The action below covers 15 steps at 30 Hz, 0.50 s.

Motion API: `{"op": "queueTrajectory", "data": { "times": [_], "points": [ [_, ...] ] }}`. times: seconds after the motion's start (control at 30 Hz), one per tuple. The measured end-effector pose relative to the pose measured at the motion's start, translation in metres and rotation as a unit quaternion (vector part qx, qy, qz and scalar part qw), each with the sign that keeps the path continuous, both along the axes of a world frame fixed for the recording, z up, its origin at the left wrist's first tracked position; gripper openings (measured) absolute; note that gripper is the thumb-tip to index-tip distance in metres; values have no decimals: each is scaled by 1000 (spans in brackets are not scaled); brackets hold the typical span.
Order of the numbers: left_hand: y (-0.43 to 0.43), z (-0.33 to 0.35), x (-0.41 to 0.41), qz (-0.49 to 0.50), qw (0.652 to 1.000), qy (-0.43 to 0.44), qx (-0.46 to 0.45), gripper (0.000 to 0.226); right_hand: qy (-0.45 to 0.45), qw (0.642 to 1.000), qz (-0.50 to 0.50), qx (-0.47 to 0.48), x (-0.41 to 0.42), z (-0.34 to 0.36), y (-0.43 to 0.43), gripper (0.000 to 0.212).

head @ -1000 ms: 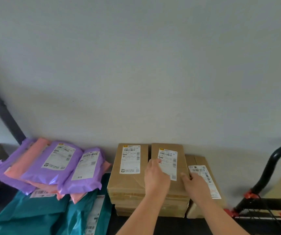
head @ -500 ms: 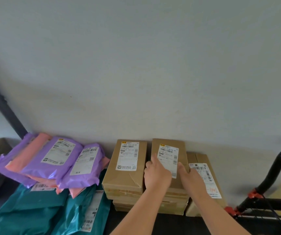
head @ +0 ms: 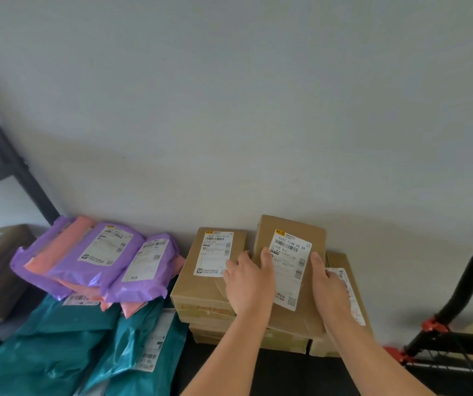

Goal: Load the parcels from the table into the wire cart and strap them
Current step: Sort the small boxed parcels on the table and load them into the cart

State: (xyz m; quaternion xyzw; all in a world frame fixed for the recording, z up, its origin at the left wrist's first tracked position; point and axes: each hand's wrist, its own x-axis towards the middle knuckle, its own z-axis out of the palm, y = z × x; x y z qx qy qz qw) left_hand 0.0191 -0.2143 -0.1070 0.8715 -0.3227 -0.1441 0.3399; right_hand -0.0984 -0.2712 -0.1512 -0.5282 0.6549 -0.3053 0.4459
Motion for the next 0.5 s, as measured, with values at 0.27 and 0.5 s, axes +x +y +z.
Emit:
{"op": "queueTrajectory", "data": {
  "times": [0.27, 0.5],
  "points": [
    [31, -5, 0, 21, 999, 26, 1, 68, -36, 999, 11, 2, 0, 11, 27, 73],
    [79, 0, -2, -2, 997, 54, -51, 56, -57, 997, -13, -47, -2, 29, 74, 61]
  ]
}}
